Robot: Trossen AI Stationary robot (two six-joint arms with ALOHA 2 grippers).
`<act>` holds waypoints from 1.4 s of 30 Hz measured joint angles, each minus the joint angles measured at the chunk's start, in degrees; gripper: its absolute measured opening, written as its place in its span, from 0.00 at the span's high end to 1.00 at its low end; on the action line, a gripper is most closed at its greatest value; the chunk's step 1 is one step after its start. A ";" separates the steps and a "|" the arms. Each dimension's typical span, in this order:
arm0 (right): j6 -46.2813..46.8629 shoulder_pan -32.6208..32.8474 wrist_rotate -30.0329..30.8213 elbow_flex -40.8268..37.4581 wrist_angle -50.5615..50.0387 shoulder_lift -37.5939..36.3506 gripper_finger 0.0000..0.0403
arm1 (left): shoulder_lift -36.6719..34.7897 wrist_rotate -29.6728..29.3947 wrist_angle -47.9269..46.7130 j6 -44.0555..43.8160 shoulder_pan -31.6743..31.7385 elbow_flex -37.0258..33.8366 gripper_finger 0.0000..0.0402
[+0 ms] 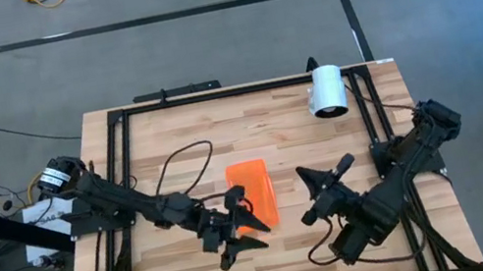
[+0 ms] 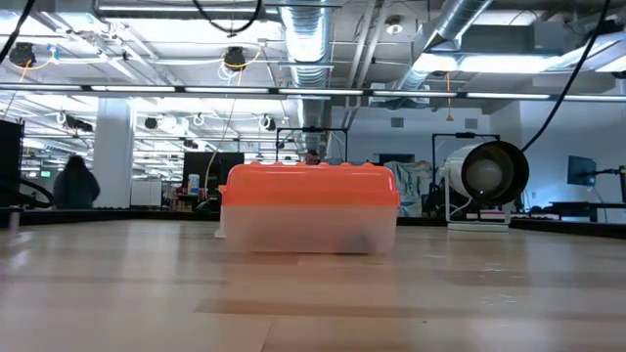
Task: Pick & place school supplies into a supply box
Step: Return to Home Position
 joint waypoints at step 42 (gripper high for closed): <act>-74.10 -28.15 -73.97 -0.02 52.41 -27.86 0.97 | -4.62 -9.13 -80.89 -6.21 15.99 53.33 0.61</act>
